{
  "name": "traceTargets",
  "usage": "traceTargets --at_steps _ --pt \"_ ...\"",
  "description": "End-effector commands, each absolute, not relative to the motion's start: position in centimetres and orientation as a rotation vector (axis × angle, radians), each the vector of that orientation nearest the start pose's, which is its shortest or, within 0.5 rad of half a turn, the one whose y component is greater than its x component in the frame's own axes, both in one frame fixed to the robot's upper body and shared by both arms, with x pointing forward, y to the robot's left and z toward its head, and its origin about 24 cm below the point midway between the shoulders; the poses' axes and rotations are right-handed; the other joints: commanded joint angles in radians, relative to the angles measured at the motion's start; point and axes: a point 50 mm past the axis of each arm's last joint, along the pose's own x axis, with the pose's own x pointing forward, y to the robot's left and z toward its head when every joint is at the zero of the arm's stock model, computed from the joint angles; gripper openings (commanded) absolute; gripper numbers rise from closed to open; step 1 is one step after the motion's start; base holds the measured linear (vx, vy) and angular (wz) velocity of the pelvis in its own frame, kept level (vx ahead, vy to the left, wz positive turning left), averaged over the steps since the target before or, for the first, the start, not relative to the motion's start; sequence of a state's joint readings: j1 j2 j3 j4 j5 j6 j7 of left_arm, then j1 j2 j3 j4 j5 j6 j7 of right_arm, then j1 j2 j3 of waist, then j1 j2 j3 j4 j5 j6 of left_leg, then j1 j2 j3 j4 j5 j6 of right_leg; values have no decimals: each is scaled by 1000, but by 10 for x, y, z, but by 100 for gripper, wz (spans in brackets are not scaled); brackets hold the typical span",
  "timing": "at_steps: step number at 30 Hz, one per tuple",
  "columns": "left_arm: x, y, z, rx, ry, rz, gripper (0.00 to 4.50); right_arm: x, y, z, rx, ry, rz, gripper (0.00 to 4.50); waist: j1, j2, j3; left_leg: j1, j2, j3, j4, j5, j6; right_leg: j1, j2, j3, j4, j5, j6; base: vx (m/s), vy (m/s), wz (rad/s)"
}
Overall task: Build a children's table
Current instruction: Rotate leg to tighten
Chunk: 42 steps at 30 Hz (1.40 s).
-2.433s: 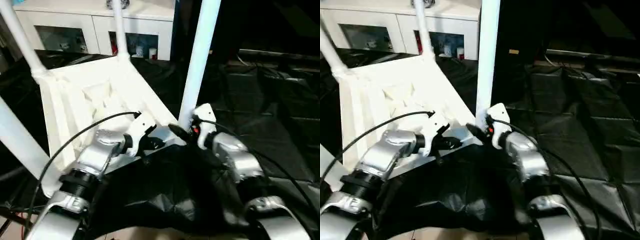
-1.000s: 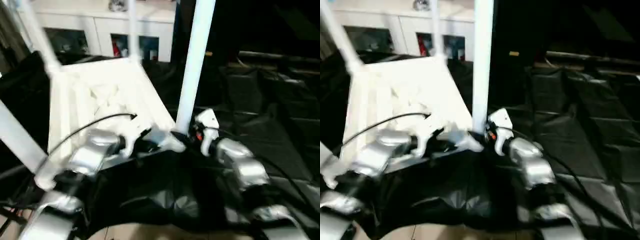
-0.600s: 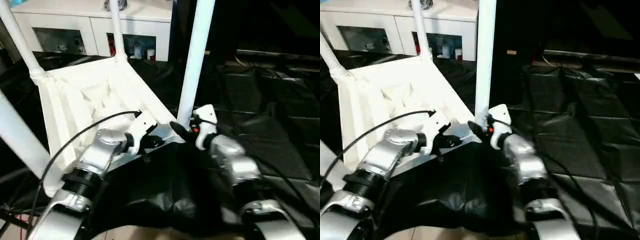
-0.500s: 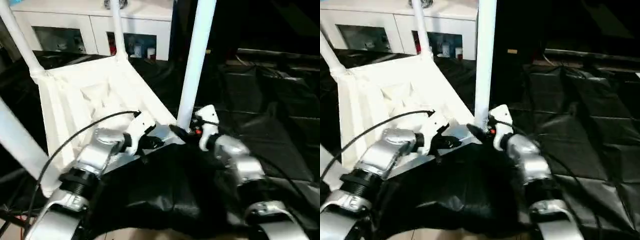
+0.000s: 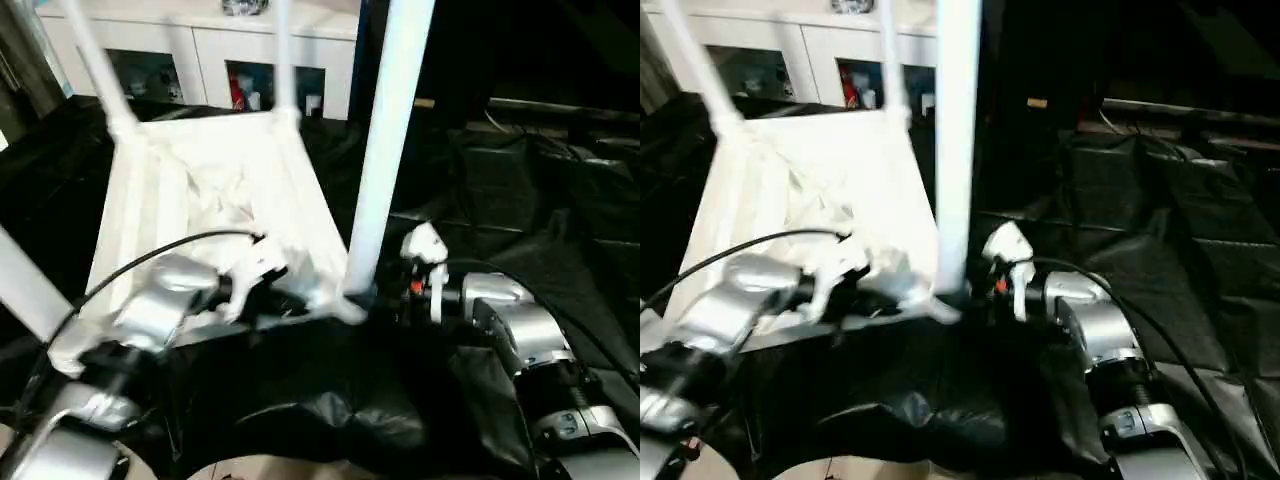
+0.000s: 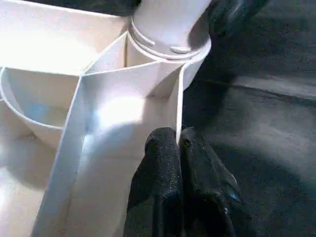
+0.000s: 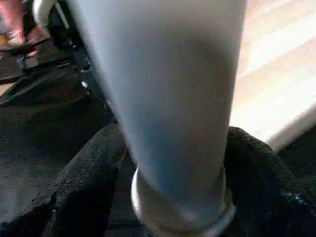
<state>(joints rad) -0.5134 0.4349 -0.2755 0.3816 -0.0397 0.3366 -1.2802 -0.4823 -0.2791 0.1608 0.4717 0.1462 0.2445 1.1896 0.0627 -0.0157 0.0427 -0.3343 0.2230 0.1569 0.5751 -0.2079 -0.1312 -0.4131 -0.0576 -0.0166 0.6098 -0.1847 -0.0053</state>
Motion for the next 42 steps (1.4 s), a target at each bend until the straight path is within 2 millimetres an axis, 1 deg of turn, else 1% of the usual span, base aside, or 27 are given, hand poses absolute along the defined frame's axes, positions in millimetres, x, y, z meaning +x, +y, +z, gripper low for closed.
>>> traceTargets --at_steps 1,3,5,8,10,11,12,13,15,17,19,20,21,22,23,25,26,27,28,30,32,34,35,37,39,40,42 --pt "299 130 70 292 476 -1432 0 287 -107 33 -27 466 1421 318 1 6 -52 -7 -2 21 -65 -146 54 56 -46 23 -60 -89 -261 0 0 0" --pt "298 131 70 293 479 -1437 0 286 -106 33 -27 469 1428 318 4 4 -53 -8 -2 22 -64 -136 54 58 -47 22 -58 -72 -262 0 0 0" --pt "298 131 70 292 481 -1439 0 286 -106 33 -27 470 1431 295 6 3 -53 -9 -3 22 -64 -136 53 59 -48 23 -59 -78 -256 0 0 0" --pt "297 131 69 292 485 -1442 0 285 -104 34 -17 471 1444 283 9 4 -53 -8 -4 22 -64 -135 46 59 -48 23 -59 -87 -251 0 0 0" --pt "298 129 69 293 483 -1436 0 283 -103 34 -8 472 1450 259 10 6 -53 -10 -4 21 -64 -125 46 60 -48 24 -58 -75 -249 0 0 0" --pt "298 129 68 294 483 -1435 0 283 -103 34 -7 472 1451 259 11 4 -54 -9 -5 22 -63 -127 46 60 -47 24 -58 -75 -248 0 0 0" --pt "299 129 68 296 482 -1424 0 283 -103 33 -4 473 1447 258 13 7 -54 -9 -5 22 -63 -124 45 60 -48 24 -58 -71 -247 0 0 0" --pt "300 128 68 297 481 -1418 0 282 -102 32 -2 473 1444 255 13 6 -55 -8 -4 22 -63 -122 44 60 -47 23 -57 -66 -249 0 0 0" --pt "307 125 68 295 464 -1350 0 284 -99 29 0 451 1387 253 15 7 -54 -7 -5 23 -63 -127 41 58 -46 23 -59 -68 -248 0 0 0" --pt "315 120 68 293 446 -1267 0 290 -94 24 -13 428 1274 250 14 4 -51 -7 -8 24 -63 -152 28 56 -47 25 -65 -119 -239 0 0 0" --pt "320 115 68 292 437 -1210 0 298 -91 18 -22 422 1149 242 13 3 -46 -3 -9 21 -68 -202 7 52 -50 25 -78 -263 -200 0 0 0" --pt "323 112 68 288 432 -1183 0 301 -89 16 -20 421 1091 236 11 4 -46 -2 -8 21 -69 -214 4 50 -50 26 -81 -292 -191 0 0 0" --pt "323 112 68 287 432 -1181 0 301 -89 15 -19 421 1086 230 9 5 -45 -4 -9 19 -71 -218 0 50 -51 26 -82 -314 -184 0 0 0" --pt "327 105 68 277 424 -1137 0 306 -84 12 -3 422 987 225 1 2 -46 -7 -10 17 -71 -224 -8 49 -50 26 -84 -347 -164 0 0 0" --pt "330 100 69 271 416 -1107 0 310 -81 10 12 424 921 219 -3 2 -45 -7 -11 17 -71 -226 -10 48 -49 25 -86 -355 -162 0 0 0" --pt "332 93 69 260 406 -1081 0 314 -76 8 36 431 844 209 -11 5 -43 -6 -13 15 -72 -250 -9 44 -48 24 -95 -411 -141 0 0 0" --pt "333 88 70 252 402 -1068 0 316 -72 8 51 433 794 209 -13 3 -44 -8 -13 15 -72 -247 -7 44 -48 25 -94 -409 -141 0 0 0" --pt "334 83 70 245 398 -1059 0 318 -68 7 57 430 742 209 -14 11 -44 -8 -13 13 -73 -248 -10 44 -49 23 -93 -407 -142 0 0 0" --pt "334 75 70 238 391 -1061 0 320 -60 8 66 421 705 209 -20 9 -45 -11 -14 13 -73 -248 -14 44 -48 23 -94 -401 -141 0 0 0" --pt "332 70 69 235 387 -1076 0 320 -54 9 57 409 722 209 -24 9 -46 -11 -14 12 -73 -259 -10 44 -46 22 -93 -390 -143 0 0 0" --pt "330 67 69 245 380 -1095 0 319 -47 12 -11 357 767 209 -25 9 -48 -13 -12 12 -72 -254 0 45 -47 23 -90 -350 -155 0 0 0" --pt "328 68 67 257 387 -1114 0 319 -48 15 38 341 815 209 -28 9 -50 -15 -12 14 -71 -234 9 49 -44 23 -84 -278 -181 0 0 0" --pt "328 69 67 257 388 -1118 0 318 -50 17 76 338 842 238 -28 9 -49 -15 -12 15 -71 -230 15 50 -44 23 -83 -261 -189 0 0 0" --pt "326 73 67 264 393 -1133 0 318 -53 20 106 332 885 271 -28 10 -50 -15 -11 16 -70 -227 24 52 -44 23 -81 -239 -198 0 0 0" --pt "326 75 67 268 395 -1142 0 317 -54 22 111 328 910 279 -28 10 -52 -17 -10 15 -69 -211 32 56 -44 23 -77 -204 -209 0 0 0" --pt "325 79 66 277 400 -1151 0 316 -58 23 89 321 957 289 -29 2 -53 -18 -10 17 -67 -194 38 57 -43 23 -76 -175 -218 0 0 0" --pt "324 83 66 285 398 -1162 0 315 -64 23 35 325 991 307 -25 6 -54 -18 -10 17 -65 -173 44 58 -44 24 -72 -142 -228 0 0 0"
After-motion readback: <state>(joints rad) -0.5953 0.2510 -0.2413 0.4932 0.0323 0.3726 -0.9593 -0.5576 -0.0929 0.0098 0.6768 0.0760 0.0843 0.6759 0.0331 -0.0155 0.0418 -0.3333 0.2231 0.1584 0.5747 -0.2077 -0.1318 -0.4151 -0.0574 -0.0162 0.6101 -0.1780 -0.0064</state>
